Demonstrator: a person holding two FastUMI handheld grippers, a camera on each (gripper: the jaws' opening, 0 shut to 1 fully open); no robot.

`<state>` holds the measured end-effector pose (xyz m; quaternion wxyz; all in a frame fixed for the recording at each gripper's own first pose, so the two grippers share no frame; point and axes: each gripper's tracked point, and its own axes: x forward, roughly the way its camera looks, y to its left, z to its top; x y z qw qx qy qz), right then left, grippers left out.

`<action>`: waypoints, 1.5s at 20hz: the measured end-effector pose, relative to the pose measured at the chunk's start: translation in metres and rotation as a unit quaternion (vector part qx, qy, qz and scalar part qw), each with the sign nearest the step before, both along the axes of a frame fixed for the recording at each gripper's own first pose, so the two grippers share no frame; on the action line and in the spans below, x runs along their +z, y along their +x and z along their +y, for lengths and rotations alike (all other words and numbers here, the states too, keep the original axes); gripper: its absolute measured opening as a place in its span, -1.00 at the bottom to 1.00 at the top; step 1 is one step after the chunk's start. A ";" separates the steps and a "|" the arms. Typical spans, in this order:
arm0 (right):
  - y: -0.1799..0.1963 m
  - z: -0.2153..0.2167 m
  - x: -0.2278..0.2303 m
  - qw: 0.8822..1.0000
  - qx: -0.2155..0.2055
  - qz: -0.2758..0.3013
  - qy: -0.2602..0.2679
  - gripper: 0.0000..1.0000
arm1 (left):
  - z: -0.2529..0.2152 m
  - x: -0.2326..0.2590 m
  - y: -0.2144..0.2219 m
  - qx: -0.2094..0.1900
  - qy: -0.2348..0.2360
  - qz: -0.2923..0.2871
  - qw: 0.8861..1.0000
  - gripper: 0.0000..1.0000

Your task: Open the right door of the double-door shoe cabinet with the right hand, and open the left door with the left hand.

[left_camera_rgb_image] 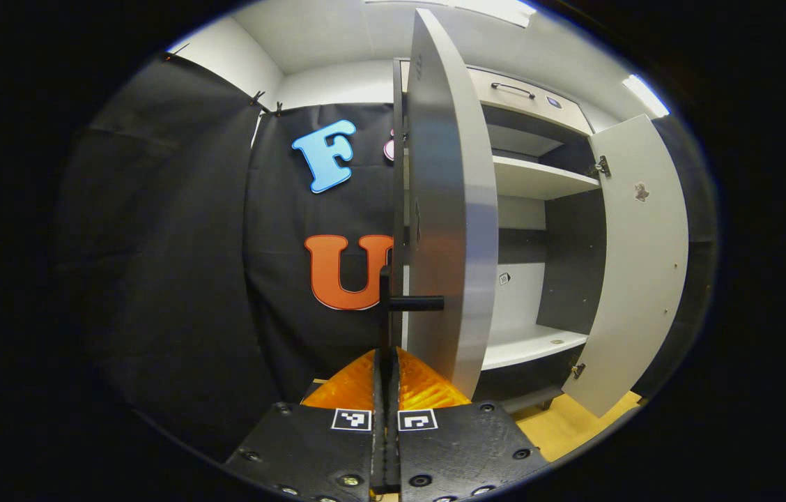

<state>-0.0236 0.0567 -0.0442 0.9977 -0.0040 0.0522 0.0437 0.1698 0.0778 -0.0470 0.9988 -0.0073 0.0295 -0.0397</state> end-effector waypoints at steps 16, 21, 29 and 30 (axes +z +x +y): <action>-0.002 -0.002 0.010 1.000 -0.001 -0.009 -0.003 1.00 | 0.032 0.009 -0.067 0.059 0.025 0.007 0.998 0.95; 0.001 -0.001 0.016 1.000 -0.003 -0.011 -0.009 1.00 | 0.015 0.032 -0.113 0.078 0.041 -0.006 0.996 0.95; 0.003 -0.006 0.021 1.000 -0.018 -0.010 0.003 1.00 | -0.042 0.068 -0.168 0.067 0.051 -0.039 0.996 0.92; 0.003 -0.005 0.023 1.000 -0.017 -0.012 0.005 1.00 | -0.049 0.070 -0.174 0.063 0.048 -0.039 0.996 0.92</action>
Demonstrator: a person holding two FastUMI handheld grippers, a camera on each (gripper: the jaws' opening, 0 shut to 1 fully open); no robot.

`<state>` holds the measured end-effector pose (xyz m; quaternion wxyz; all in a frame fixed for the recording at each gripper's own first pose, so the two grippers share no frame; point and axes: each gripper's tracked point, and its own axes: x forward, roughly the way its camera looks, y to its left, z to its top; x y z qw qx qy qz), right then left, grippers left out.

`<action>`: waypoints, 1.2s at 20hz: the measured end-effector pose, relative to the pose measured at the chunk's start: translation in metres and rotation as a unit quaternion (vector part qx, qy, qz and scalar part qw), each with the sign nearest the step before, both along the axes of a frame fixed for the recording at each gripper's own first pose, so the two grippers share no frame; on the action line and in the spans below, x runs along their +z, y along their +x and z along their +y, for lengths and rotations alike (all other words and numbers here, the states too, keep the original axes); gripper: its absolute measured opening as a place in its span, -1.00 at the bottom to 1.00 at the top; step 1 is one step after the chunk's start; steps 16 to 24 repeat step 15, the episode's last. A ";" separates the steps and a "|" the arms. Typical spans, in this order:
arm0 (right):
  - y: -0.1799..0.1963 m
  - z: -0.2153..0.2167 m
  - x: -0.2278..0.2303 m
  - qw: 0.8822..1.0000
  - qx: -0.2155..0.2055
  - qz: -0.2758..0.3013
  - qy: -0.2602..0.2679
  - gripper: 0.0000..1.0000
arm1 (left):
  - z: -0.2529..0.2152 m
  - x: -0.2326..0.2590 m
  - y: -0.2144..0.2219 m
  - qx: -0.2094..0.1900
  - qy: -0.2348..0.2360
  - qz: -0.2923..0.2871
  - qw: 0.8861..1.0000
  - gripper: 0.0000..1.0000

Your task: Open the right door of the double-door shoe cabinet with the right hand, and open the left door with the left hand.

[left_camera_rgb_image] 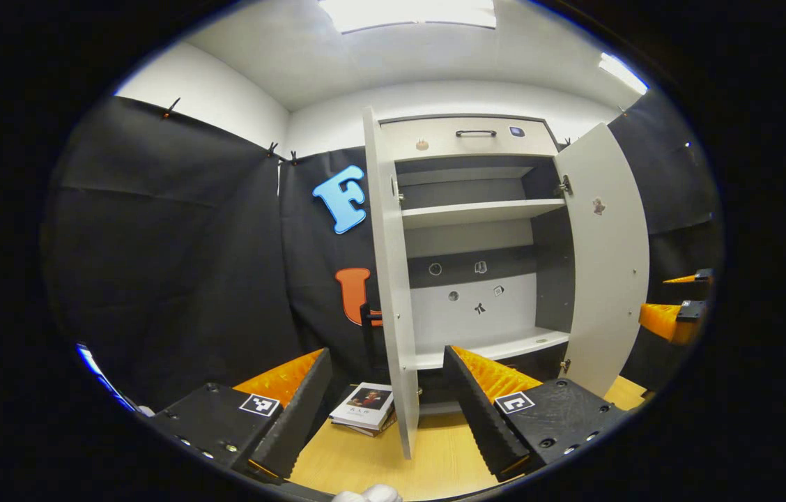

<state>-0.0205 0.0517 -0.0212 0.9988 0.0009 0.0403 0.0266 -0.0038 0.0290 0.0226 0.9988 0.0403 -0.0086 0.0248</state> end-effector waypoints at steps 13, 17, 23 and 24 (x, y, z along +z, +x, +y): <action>-0.002 -0.018 0.007 1.000 -0.013 -0.003 -0.004 1.00 | -0.007 -0.011 -0.018 0.015 -0.009 0.016 1.000 0.92; -0.002 -0.017 0.008 1.000 -0.011 -0.006 -0.005 1.00 | -0.007 -0.011 -0.018 0.015 -0.007 0.017 1.000 0.92; -0.002 -0.017 0.008 1.000 -0.011 -0.006 -0.005 1.00 | -0.007 -0.011 -0.018 0.015 -0.007 0.017 1.000 0.92; -0.002 -0.017 0.008 1.000 -0.011 -0.006 -0.005 1.00 | -0.007 -0.011 -0.018 0.015 -0.007 0.017 1.000 0.92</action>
